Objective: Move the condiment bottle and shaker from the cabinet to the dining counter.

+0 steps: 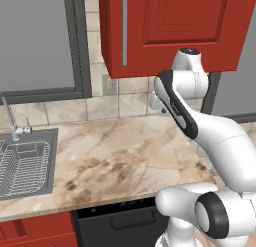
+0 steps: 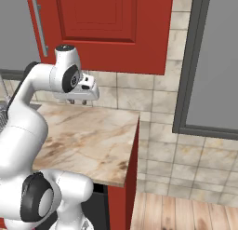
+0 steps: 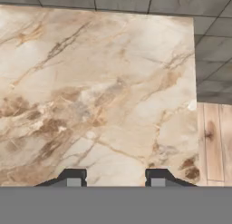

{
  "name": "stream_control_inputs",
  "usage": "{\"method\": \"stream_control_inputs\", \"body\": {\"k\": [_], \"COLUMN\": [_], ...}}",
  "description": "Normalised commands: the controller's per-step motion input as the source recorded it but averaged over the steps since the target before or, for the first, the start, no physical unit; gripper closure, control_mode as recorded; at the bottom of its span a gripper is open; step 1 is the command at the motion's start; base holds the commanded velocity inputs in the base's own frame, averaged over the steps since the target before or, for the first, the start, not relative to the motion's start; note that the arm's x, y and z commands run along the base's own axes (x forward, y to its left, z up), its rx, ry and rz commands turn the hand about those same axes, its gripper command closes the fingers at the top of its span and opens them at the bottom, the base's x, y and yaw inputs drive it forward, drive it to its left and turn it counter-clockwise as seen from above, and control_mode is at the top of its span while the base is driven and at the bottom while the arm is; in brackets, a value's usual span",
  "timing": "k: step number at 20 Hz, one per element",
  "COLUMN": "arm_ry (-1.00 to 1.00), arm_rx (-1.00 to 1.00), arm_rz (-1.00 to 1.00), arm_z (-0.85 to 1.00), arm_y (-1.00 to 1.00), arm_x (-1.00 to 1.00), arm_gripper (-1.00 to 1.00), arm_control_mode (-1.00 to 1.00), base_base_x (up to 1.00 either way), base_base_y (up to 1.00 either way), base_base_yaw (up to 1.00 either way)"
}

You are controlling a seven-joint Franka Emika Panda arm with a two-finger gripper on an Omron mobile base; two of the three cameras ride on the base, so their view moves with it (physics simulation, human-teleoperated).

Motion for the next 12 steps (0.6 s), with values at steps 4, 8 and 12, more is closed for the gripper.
{"method": "stream_control_inputs", "body": {"k": [4, 8, 12], "arm_ry": [-0.1, -0.38, -0.52], "arm_rx": [0.0, 0.0, 0.0], "arm_rz": [0.0, 0.0, 0.0], "arm_z": [0.04, 0.31, 0.43], "arm_y": [0.13, 0.34, 0.4], "arm_x": [0.0, 0.0, 0.0], "arm_gripper": [-1.0, -1.0, -1.0], "arm_control_mode": [-1.0, -1.0, -1.0], "base_base_x": [0.0, 0.0, 0.0], "base_base_y": [0.0, 0.0, 0.0], "base_base_yaw": [0.0, 0.0, 0.0]}}
